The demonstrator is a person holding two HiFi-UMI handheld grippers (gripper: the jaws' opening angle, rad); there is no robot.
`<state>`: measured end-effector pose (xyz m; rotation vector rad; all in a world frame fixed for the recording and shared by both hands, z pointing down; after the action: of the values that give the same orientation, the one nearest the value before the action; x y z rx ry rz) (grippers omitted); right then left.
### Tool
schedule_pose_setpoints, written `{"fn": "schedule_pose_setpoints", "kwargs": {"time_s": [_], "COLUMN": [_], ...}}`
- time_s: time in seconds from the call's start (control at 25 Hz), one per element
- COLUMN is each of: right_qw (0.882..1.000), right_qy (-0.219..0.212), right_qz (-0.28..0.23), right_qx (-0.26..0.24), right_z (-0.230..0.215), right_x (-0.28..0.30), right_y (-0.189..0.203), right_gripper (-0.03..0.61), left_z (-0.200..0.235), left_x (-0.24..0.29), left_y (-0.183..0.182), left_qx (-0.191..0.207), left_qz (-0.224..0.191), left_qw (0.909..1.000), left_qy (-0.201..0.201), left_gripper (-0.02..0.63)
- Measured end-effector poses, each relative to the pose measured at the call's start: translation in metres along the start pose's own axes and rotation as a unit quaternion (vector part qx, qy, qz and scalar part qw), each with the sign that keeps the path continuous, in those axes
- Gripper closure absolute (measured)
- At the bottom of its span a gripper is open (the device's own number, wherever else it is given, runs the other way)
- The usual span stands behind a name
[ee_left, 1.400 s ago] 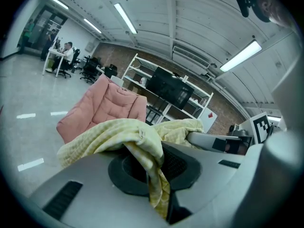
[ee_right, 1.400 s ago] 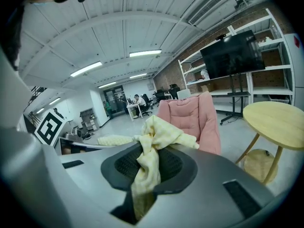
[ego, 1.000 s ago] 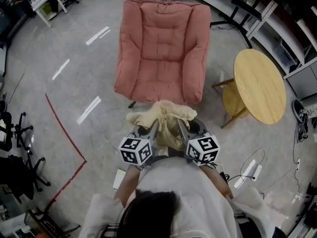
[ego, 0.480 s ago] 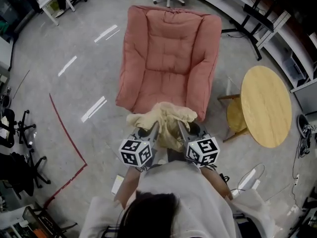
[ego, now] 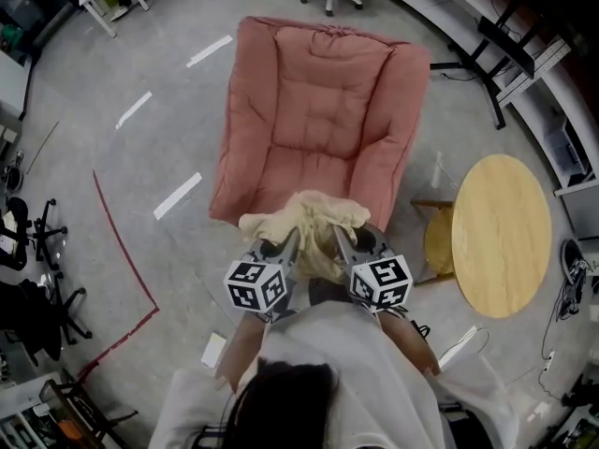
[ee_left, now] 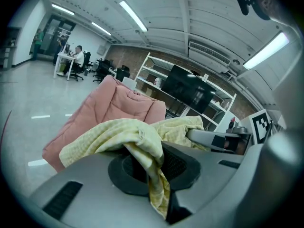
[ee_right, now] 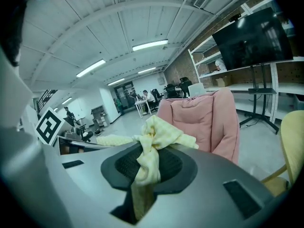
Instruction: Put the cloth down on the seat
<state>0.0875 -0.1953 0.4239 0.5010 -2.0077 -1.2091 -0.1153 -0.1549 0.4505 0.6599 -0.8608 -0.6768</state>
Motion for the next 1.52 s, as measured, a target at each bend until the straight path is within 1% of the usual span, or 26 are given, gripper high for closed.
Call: {"fn": "schedule_pose_setpoints", "kwargs": {"time_s": [0.12, 0.4, 0.68, 1.0, 1.24, 1.36, 1.52], "right_qw": [1.0, 1.0, 1.0, 0.999, 0.999, 0.998, 0.996], "right_qy": [-0.007, -0.019, -0.024, -0.014, 0.005, 0.01, 0.02], "right_qz": [0.003, 0.009, 0.019, 0.028, 0.042, 0.061, 0.08], "right_qx": [0.0, 0.004, 0.005, 0.01, 0.015, 0.023, 0.032], "right_z": [-0.02, -0.053, -0.064, -0.072, -0.08, -0.084, -0.102], "right_x": [0.012, 0.037, 0.062, 0.086, 0.113, 0.132, 0.156], "right_y": [-0.009, -0.026, -0.034, -0.04, -0.038, -0.033, -0.024], "right_gripper": [0.497, 0.497, 0.497, 0.497, 0.497, 0.497, 0.497], "left_z": [0.0, 0.003, 0.017, 0.04, 0.064, 0.081, 0.1], "left_x": [0.019, 0.052, 0.07, 0.091, 0.115, 0.128, 0.156], "left_y": [-0.009, -0.029, -0.039, -0.053, -0.062, -0.062, -0.06], "left_qx": [-0.01, -0.014, -0.023, -0.019, -0.018, -0.026, -0.029], "left_qz": [-0.001, -0.001, 0.002, 0.013, 0.036, 0.056, 0.08], "left_qw": [0.9999, 0.9996, 0.9991, 0.9993, 0.9991, 0.998, 0.9963], "left_qy": [-0.01, -0.026, -0.036, -0.029, -0.016, -0.015, -0.013], "left_gripper": [0.554, 0.554, 0.554, 0.554, 0.554, 0.554, 0.554]}}
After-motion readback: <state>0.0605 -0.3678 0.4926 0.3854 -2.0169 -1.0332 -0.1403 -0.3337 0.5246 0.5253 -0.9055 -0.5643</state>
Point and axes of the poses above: the fingertips, and each gripper's own axes: x forward along the fingers, z to its left, y out of its underside, the point moved 10 cm from there along -x, backward along the fingers, and after that the axes turned 1 degree about y, right-handed, at the moved point
